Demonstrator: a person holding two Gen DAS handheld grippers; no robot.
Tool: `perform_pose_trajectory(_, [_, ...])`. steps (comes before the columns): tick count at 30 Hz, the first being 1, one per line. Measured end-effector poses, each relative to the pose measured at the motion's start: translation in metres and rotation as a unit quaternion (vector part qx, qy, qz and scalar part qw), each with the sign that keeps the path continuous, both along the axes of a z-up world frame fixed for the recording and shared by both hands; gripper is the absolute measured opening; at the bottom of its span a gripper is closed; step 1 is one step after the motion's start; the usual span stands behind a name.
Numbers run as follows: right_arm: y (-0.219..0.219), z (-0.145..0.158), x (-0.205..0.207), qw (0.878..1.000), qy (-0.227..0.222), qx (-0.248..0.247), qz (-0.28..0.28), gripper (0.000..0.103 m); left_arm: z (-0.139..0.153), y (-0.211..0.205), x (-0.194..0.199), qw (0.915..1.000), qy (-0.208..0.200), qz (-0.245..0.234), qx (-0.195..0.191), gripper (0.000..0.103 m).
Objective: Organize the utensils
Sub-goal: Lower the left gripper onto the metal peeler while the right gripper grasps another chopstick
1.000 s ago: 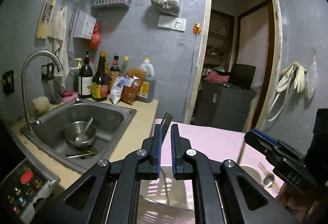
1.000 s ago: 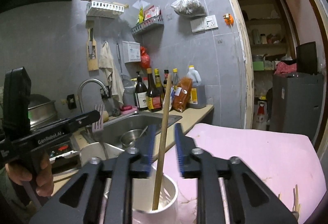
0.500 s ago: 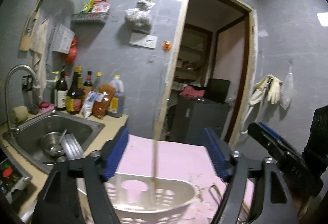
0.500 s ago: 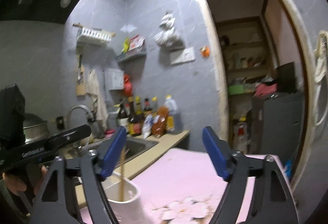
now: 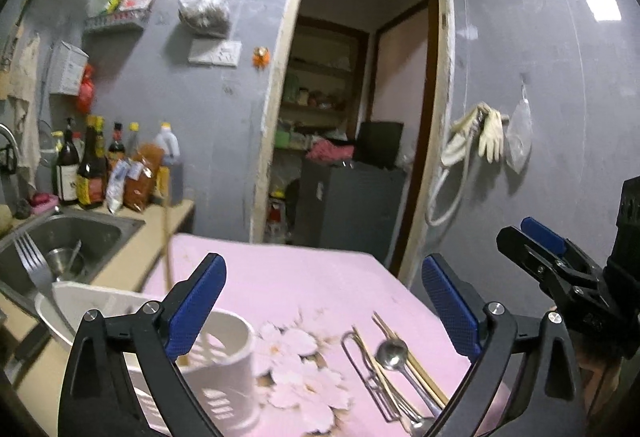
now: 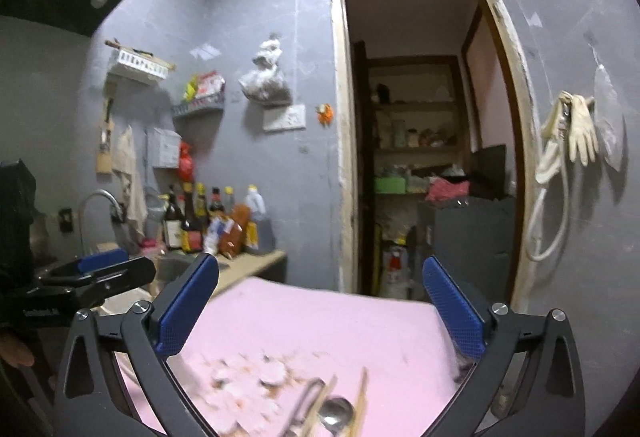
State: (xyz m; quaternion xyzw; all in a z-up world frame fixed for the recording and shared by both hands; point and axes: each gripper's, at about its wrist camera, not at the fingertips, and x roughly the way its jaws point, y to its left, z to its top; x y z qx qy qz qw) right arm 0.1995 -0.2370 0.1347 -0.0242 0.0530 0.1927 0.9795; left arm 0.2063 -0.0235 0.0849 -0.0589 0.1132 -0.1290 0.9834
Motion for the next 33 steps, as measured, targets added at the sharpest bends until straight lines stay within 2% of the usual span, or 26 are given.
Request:
perform_pose_trajectory(6, [-0.02, -0.024, 0.014, 0.998, 0.057, -0.026, -0.032, 0.103, -0.026, -0.027, 0.014, 0.9978, 0.059, -0.018, 0.023, 0.096])
perform_pose_trajectory(11, [-0.032, -0.046, 0.026, 0.992, 0.112, -0.044, -0.048, 0.103, -0.05, -0.041, 0.03, 0.9918, 0.117, -0.029, 0.043, 0.096])
perform_pose_trajectory(19, [-0.038, -0.076, 0.046, 0.975, 0.204, -0.072, -0.043, 0.081, -0.075, -0.054, 0.052, 0.9786, 0.195, -0.047, 0.044, 0.094])
perform_pose_trajectory(22, [-0.035, -0.087, 0.053, 0.968, 0.235, -0.083, -0.034, 0.071, -0.083, -0.057, 0.061, 0.9723, 0.221, -0.056, 0.051, 0.085])
perform_pose_trajectory(25, [-0.029, -0.099, 0.058, 0.959, 0.266, -0.098, -0.027, 0.055, -0.096, -0.059, 0.074, 0.9617, 0.26, -0.075, 0.046, 0.077])
perform_pose_trajectory(30, [-0.026, -0.114, 0.065, 0.945, 0.31, -0.104, -0.012, 0.044, -0.115, -0.059, 0.099, 0.9384, 0.328, -0.106, 0.026, 0.056])
perform_pose_trajectory(33, [-0.025, -0.119, 0.068, 0.939, 0.328, -0.104, -0.006, 0.038, -0.121, -0.056, 0.108, 0.9305, 0.348, -0.112, 0.017, 0.048])
